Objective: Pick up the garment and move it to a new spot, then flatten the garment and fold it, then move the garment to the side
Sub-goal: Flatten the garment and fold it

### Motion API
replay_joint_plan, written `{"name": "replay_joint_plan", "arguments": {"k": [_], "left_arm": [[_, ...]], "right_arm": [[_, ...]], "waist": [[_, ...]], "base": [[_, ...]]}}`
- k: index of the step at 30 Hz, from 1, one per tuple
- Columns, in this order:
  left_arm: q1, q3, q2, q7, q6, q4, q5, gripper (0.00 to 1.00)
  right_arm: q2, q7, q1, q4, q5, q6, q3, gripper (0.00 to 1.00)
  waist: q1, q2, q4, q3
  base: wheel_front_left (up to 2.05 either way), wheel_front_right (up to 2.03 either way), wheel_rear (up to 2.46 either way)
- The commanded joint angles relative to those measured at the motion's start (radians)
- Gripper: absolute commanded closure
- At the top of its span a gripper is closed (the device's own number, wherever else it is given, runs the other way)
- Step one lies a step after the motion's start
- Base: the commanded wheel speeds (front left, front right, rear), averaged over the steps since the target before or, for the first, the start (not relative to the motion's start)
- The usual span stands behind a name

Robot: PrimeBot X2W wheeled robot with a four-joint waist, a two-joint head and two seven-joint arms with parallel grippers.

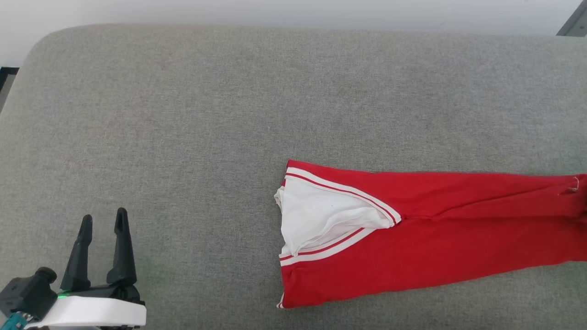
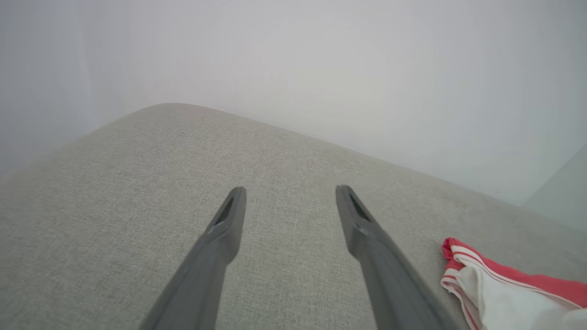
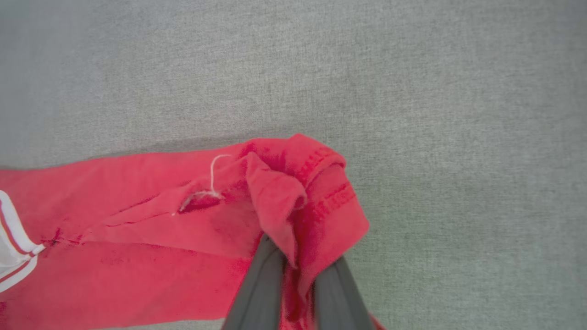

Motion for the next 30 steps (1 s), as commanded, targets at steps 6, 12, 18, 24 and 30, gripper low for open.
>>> {"name": "replay_joint_plan", "arguments": {"k": [6,12,18,24,30], "left_arm": [[-0.011,-0.013,-0.003,-0.005,-0.003,-0.011,-0.015,0.00],[-0.003,-0.018,-0.006,-0.005,-0.004,-0.021,-0.022,0.00],[-0.014,-0.033,-0.008,-0.005,-0.004,-0.022,-0.026,0.00],[-0.031,-0.055,-0.008,-0.005,-0.004,-0.013,-0.038,0.00],[-0.052,-0.080,-0.014,-0.005,-0.004,-0.001,-0.051,0.00]], "right_arm": [[0.033,0.039,0.018,-0.105,0.067,0.000,0.024,1.00],[0.076,0.075,0.070,-0.299,0.077,0.000,0.086,1.00],[0.152,0.091,0.044,-0.424,0.030,0.000,0.206,1.00],[0.240,0.078,-0.039,-0.404,-0.008,0.000,0.359,1.00],[0.306,0.030,-0.128,-0.307,-0.039,0.000,0.510,1.00]], "waist": [[0.0000,-0.0001,0.000,-0.007],[0.0000,-0.0001,0.014,-0.010],[0.0000,-0.0001,0.043,-0.011],[0.0000,-0.0001,0.079,-0.010],[0.0000,-0.0001,0.119,-0.010]], "base": [[0.00,0.00,0.00],[0.00,0.00,0.00],[0.00,0.00,0.00],[0.00,0.00,0.00],[0.00,0.00,0.00]]}}
